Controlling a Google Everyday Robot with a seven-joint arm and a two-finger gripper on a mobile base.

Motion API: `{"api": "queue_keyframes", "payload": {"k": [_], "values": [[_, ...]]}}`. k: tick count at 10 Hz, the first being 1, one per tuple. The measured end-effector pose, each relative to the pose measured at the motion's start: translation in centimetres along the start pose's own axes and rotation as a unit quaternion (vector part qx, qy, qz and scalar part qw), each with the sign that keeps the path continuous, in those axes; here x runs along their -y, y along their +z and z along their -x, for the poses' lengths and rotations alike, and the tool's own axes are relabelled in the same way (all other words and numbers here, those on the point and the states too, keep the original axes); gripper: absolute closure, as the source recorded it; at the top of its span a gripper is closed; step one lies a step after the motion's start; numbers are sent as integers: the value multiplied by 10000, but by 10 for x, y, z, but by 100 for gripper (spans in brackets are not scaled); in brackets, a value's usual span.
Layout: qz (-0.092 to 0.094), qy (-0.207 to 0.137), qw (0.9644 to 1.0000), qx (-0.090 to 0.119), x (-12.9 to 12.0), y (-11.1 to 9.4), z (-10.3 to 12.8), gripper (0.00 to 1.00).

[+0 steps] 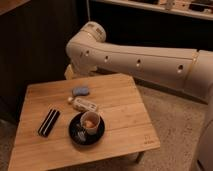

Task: Stand the bottle upright

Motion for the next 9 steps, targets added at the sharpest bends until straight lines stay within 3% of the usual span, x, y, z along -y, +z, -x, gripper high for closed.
{"api": "queue_keyframes", "payload": {"k": [6,9], "values": [[10,-55,9999,86,-2,6,-2,20],[-213,-386,9990,93,-17,48,-22,20]]}}
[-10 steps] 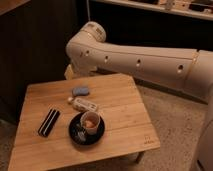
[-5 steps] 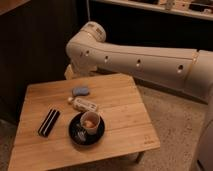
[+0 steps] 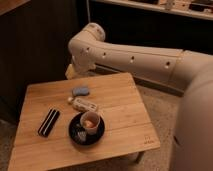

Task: Stand the bottle upright

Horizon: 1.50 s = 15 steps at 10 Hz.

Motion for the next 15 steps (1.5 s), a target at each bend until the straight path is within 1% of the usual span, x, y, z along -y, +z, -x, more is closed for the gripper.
{"api": "queue_keyframes", "payload": {"k": [1,2,3,5,7,8,10,11,12,14,15], "values": [[-121,-174,9998,-43,-1,10,-12,20],[-203,-358,9991,-77,1,19,-19,20],[-204,-478,9986,-94,1,24,-20,20],[-233,-793,9965,-88,19,37,-25,20],[-251,-1033,9943,-63,33,54,-24,20],[-308,-1167,9927,-38,41,69,-21,20],[-416,-1374,9896,31,53,90,-21,20],[-480,-1493,9876,113,59,101,-21,20],[-579,-1610,9850,209,67,109,-21,20],[-658,-1744,9820,313,72,118,-22,20],[-739,-1767,9809,354,73,124,-21,20]]}}
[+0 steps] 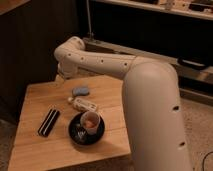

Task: Stand the bottle upright

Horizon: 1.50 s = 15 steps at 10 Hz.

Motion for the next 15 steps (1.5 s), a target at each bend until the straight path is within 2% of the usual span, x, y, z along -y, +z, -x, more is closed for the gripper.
{"api": "queue_keyframes", "payload": {"k": [3,5,9,10,12,15], "values": [[-222,-16,9997,26,2,19,9,20],[-255,-70,9996,44,6,25,11,20],[107,-357,9985,413,20,38,9,20],[136,-359,9981,478,21,40,10,20],[102,-301,9978,586,20,49,15,20],[-82,-242,9973,684,18,61,25,20]]}}
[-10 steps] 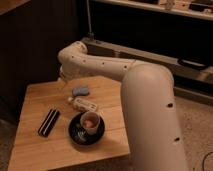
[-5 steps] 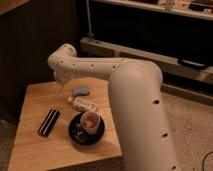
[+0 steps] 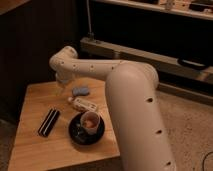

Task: Stand the bottle upright

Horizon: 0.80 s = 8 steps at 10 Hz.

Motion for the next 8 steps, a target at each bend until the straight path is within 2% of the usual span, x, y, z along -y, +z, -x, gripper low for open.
{"api": "queue_keyframes", "payload": {"k": [3,8], "values": [[-114,-15,9999,53,1,14,6,20],[-149,12,9995,294,5,36,18,20]]}}
